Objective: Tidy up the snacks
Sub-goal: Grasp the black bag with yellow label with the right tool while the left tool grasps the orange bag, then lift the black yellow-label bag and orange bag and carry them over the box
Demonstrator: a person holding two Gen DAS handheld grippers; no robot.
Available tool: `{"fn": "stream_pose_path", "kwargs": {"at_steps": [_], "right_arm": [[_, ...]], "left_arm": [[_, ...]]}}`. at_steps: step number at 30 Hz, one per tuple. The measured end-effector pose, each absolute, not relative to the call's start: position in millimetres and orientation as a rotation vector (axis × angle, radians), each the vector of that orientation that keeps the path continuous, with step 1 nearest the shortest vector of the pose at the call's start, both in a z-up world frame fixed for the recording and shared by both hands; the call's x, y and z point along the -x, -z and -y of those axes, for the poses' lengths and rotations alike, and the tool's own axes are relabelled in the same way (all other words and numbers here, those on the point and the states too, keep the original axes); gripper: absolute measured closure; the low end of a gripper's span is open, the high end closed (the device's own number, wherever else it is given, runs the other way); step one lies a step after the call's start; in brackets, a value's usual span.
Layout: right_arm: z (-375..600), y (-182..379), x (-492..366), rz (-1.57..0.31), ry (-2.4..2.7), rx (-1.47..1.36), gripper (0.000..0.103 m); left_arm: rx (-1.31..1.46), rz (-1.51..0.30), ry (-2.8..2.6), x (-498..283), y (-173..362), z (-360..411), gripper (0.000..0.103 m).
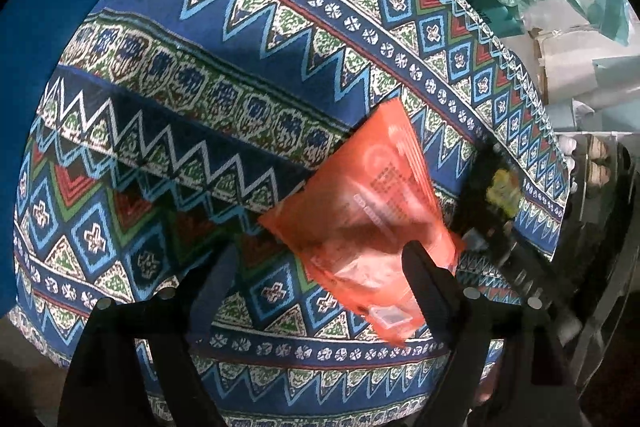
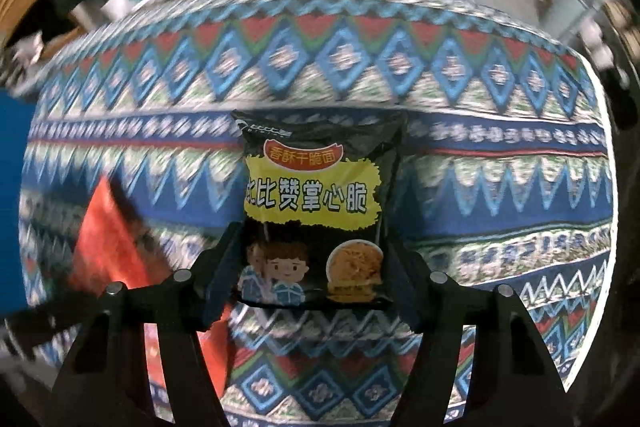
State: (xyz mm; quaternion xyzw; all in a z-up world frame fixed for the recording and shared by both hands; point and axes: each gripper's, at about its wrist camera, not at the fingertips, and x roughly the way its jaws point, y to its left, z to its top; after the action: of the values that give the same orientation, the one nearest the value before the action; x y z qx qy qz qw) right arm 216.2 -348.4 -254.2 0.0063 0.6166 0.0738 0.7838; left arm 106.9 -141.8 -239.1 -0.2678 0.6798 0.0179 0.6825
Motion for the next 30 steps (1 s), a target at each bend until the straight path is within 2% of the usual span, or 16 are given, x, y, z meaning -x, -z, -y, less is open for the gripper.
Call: {"fn": "stream_pose_path", "kwargs": {"at_steps": [6,15,20,30], "right_arm": [[318.7,259.1,-189.4,-1.361,-0.244,0.065,0.036],[289.6,263.3,-126.1,-1.394,-0.298,-0.007,0.036],[309.1,256.6,-96.1,-1.376,-0.256,-0.015,0.036],[332.8,248.4,-88.8,-1.348,-0.206,-0.01,0.036]], "left_arm": [[0.598,-1.514,-0.022,-111.2,237.4,137.9,0.018],[0.577,-1.496,0.0,-104.9,230.3,125.4,0.018],[0.56,-1.474,0.015,-97.3,219.7,125.8,0.018],[0.494,-1.497,0.014,-89.5,221.0,161.6,0.016]]}}
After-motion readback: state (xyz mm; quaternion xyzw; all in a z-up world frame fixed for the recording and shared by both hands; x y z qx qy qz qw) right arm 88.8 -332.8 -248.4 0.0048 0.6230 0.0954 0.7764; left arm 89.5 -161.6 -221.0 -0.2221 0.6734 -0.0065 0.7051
